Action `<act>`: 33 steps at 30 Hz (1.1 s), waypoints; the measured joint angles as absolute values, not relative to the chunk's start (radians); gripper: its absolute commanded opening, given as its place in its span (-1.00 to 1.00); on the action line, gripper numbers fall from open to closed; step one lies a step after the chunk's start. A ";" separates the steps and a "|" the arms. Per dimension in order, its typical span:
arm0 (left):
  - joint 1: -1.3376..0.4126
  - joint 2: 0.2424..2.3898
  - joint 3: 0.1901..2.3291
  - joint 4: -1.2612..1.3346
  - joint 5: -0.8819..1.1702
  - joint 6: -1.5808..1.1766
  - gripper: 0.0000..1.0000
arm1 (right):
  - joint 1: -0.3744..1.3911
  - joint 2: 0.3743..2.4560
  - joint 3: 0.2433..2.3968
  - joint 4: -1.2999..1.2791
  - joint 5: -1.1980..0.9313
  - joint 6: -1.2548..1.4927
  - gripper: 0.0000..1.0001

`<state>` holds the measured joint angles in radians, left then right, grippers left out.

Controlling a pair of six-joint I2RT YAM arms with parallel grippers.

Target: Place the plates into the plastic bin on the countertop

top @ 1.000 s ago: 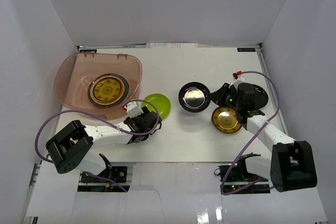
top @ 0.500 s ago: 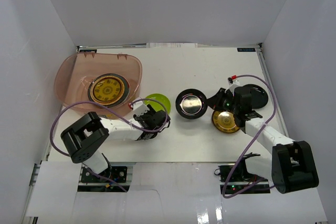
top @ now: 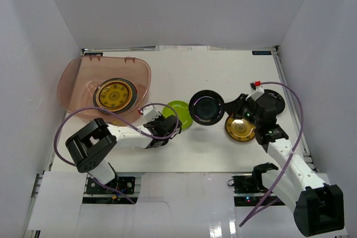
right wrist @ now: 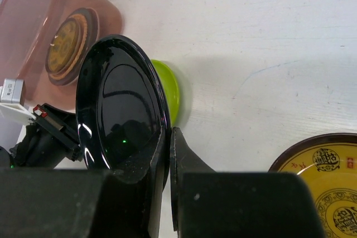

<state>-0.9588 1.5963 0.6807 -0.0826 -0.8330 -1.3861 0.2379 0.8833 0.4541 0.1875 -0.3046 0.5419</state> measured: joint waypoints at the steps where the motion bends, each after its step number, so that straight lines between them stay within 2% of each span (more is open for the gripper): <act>1: -0.960 1.586 0.677 -0.082 -0.825 -1.375 -1.00 | 0.238 0.864 0.454 0.172 -0.297 0.542 -0.84; 6: -0.980 1.438 0.645 -0.107 -0.786 -1.268 -1.00 | 0.238 0.764 0.459 0.087 -0.265 0.536 -0.85; 12: -0.982 1.133 0.651 -0.129 -0.760 -1.059 -1.00 | 0.238 0.682 0.528 -0.025 -0.234 0.520 -0.85; 19: -0.858 0.939 0.870 -0.127 -0.758 -0.823 -1.00 | 0.238 0.645 0.558 -0.065 -0.235 0.520 -0.84; 23: -0.617 0.903 0.929 -0.150 -0.691 -0.747 -1.00 | 0.238 0.688 0.561 -0.066 -0.263 0.522 -0.84; 28: -0.168 0.971 0.908 -0.208 -0.473 -0.728 -1.00 | 0.303 0.791 0.580 -0.056 -0.279 0.528 -0.84; 33: 0.057 1.072 0.855 -0.260 -0.297 -0.733 -1.00 | 0.473 0.910 0.662 -0.027 -0.242 0.527 -0.85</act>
